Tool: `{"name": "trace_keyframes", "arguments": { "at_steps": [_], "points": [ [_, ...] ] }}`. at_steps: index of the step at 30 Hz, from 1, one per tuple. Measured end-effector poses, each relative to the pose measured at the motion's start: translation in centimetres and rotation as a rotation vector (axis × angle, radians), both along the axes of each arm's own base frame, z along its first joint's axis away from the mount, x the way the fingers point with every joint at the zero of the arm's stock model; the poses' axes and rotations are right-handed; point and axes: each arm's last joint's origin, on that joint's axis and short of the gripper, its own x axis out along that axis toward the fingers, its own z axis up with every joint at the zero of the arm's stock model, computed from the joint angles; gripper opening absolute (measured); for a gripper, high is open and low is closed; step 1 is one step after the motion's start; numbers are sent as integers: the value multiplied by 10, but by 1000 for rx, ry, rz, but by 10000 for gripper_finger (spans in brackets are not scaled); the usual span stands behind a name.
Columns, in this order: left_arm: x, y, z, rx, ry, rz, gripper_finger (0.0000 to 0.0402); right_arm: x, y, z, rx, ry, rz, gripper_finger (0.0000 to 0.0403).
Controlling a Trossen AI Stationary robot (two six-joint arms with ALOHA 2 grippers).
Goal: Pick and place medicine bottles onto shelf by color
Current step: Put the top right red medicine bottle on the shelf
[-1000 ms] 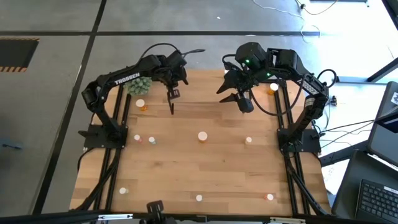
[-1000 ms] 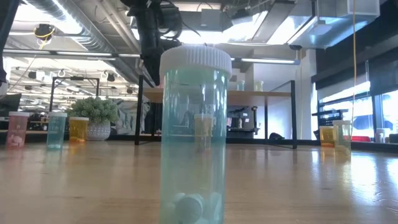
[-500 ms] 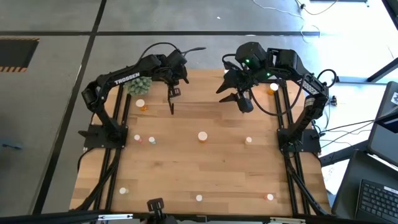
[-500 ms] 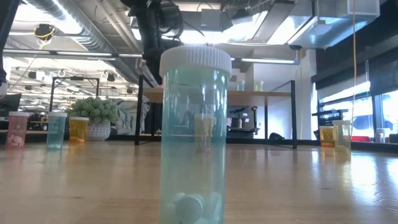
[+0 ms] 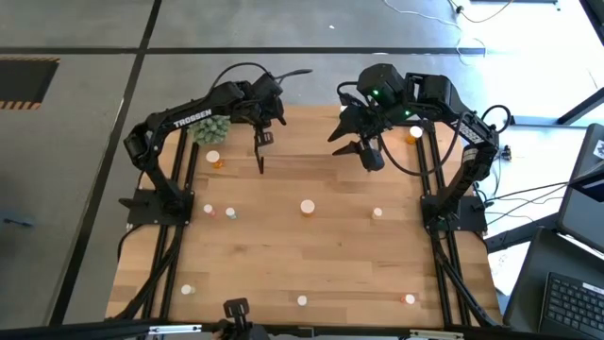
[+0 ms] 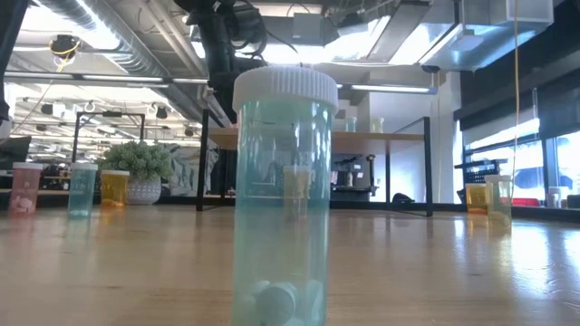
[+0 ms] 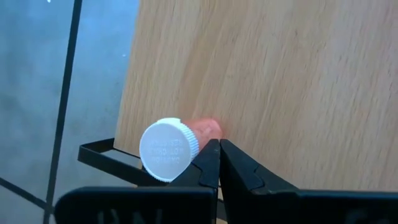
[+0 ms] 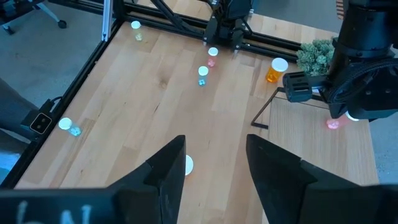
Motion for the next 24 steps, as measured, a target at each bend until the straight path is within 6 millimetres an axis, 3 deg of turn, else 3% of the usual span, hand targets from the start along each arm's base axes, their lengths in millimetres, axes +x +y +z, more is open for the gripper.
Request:
{"name": "trace_keyframes", "arguments": {
  "at_steps": [24],
  "points": [
    [0, 0, 0, 2, 5, 3, 0, 0, 0, 0, 0, 0, 0, 172]
  ]
}}
